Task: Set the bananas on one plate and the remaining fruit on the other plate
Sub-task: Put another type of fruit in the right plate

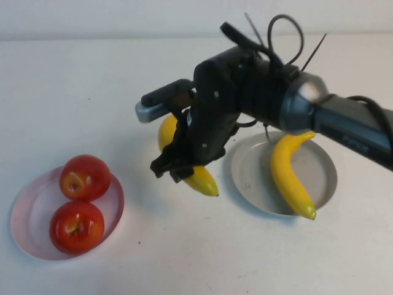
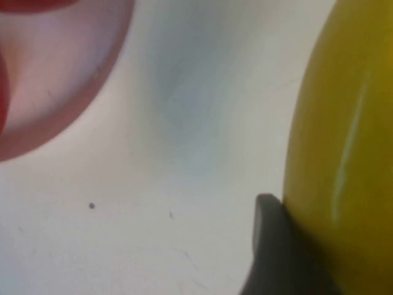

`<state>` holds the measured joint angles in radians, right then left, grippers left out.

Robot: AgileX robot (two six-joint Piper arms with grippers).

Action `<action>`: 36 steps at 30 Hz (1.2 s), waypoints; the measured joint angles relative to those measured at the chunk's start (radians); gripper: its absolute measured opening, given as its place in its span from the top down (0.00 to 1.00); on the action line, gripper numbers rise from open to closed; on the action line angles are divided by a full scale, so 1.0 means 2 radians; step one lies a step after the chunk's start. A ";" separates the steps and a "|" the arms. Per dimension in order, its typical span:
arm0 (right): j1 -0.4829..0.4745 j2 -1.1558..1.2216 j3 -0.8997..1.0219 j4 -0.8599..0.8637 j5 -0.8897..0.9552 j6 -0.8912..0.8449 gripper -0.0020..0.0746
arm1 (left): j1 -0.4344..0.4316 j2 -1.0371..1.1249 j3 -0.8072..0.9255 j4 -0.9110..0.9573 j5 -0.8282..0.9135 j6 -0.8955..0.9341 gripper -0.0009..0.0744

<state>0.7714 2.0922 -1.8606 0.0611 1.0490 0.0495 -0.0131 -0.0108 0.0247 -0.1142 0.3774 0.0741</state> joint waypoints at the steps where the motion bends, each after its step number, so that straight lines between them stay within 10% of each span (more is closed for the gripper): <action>1: -0.002 -0.010 0.000 -0.007 0.010 0.027 0.58 | 0.000 0.000 0.000 0.000 0.000 0.000 0.99; 36: -0.077 -0.036 0.085 -0.043 0.054 0.139 0.56 | 0.000 0.000 0.000 0.000 0.000 0.000 0.99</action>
<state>0.6172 2.0196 -1.6911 -0.0257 1.1566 0.3270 -0.0131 -0.0108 0.0247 -0.1142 0.3774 0.0741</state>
